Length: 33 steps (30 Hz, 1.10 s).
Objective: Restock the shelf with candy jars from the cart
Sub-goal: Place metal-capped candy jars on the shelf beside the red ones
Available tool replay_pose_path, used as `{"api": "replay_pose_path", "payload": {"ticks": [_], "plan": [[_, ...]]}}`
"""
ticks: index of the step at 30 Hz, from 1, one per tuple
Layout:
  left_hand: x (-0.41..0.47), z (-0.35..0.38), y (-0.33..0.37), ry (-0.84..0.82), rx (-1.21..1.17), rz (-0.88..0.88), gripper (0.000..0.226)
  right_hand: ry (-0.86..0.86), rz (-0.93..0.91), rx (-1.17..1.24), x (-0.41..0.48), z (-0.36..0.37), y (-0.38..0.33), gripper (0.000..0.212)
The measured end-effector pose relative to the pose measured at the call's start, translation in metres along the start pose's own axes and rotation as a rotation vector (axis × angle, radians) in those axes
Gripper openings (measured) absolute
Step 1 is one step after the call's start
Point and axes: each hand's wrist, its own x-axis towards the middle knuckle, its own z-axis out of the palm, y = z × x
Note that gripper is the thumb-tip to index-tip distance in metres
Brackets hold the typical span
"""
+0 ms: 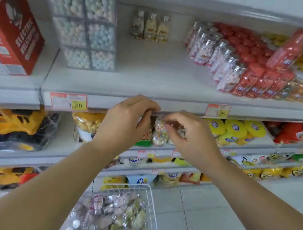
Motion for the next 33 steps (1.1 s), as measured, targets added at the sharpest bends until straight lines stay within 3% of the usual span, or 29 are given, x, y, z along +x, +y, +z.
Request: {"api": "replay_pose_path", "payload": {"ticks": [6, 13, 16, 21, 25, 29, 33], "plan": [[-0.147, 0.018, -0.047, -0.227, -0.067, -0.384, 0.019, -0.437, 0.283, 0.030, -0.098, 0.102, 0.001, 0.016], [-0.284, 0.044, -0.104, -0.469, -0.018, -0.809, 0.021, -0.724, 0.493, 0.036, -0.171, 0.212, 0.040, 0.019], [-0.333, 0.067, -0.133, -0.565, -0.004, -0.939, 0.034, -0.881, 0.566, -0.018, -0.198, 0.249, 0.077, 0.024], [-0.397, 0.121, -0.176, -0.808, 0.154, -1.026, 0.061, -1.061, 0.594, -0.121, -0.243, 0.309, 0.134, 0.031], [-0.416, 0.162, -0.200, -0.855, 0.225, -0.978, 0.079, -1.118, 0.567, -0.159, -0.272, 0.348, 0.160, 0.039], [-0.410, 0.184, -0.215, -0.916, 0.330, -0.994, 0.076, -1.153, 0.487, -0.246, -0.285, 0.368, 0.172, 0.053], [-0.406, 0.202, -0.224, -0.946, 0.386, -0.989, 0.064, -1.120, 0.382, -0.413, -0.288, 0.375, 0.170, 0.048]]}}
